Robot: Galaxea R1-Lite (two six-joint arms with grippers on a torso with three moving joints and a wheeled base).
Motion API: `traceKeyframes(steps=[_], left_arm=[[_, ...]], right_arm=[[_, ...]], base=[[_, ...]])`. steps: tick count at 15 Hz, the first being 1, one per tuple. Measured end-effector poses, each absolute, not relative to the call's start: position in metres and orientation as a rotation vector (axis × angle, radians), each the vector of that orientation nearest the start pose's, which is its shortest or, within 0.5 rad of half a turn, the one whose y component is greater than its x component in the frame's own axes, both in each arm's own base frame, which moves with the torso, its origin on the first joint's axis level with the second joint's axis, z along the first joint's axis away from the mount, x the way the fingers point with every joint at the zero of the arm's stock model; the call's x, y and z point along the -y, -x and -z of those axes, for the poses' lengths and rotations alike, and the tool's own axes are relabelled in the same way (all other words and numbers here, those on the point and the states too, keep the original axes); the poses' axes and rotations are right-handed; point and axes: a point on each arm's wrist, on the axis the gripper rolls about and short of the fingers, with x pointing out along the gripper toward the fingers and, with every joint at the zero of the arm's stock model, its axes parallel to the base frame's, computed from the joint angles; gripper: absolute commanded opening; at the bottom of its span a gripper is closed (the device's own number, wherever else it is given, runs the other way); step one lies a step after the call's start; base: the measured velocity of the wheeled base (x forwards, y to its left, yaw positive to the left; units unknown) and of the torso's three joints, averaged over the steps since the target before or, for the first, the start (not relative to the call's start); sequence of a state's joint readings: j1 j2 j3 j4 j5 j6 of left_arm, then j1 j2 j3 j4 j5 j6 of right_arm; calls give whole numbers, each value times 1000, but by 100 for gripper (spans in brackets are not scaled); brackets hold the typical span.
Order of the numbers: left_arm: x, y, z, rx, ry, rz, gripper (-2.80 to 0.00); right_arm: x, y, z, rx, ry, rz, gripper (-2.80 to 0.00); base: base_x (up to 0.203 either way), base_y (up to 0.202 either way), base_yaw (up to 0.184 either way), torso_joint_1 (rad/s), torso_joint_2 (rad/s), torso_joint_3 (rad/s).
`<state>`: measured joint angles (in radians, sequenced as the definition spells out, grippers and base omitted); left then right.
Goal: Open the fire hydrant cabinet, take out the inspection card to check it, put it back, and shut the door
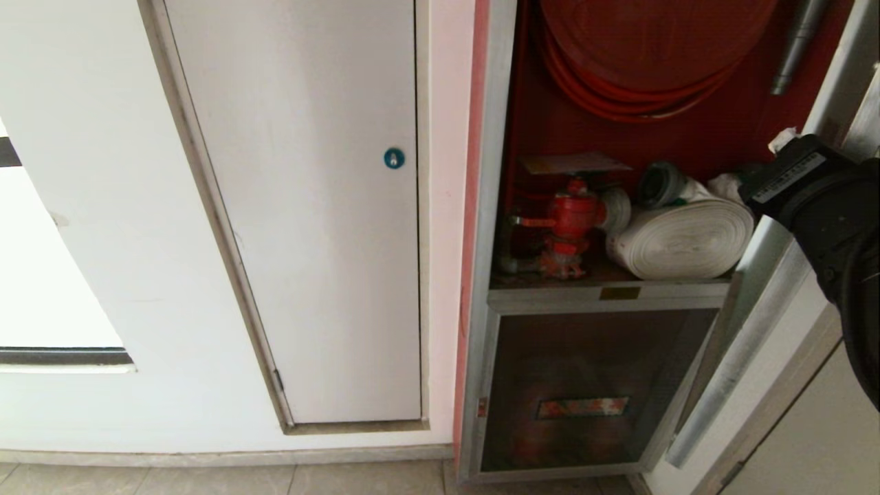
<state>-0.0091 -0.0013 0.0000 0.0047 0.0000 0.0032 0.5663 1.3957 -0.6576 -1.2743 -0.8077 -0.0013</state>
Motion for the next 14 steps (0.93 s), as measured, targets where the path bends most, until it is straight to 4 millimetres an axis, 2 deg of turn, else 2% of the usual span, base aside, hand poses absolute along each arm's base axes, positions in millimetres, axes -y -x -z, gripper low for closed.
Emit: traceKeyframes(steps=[10,14], left_arm=[[0,23,-75,-3,-3,9,-280],[0,23,-75,-3,-3,9,-280]], right_arm=[[-66,-166,-281,441,-295,346,-280],[-56,-154,-280,442,-217,385,-280]], base=[[0,0,0,0,0,0],[0,0,0,0,0,0]])
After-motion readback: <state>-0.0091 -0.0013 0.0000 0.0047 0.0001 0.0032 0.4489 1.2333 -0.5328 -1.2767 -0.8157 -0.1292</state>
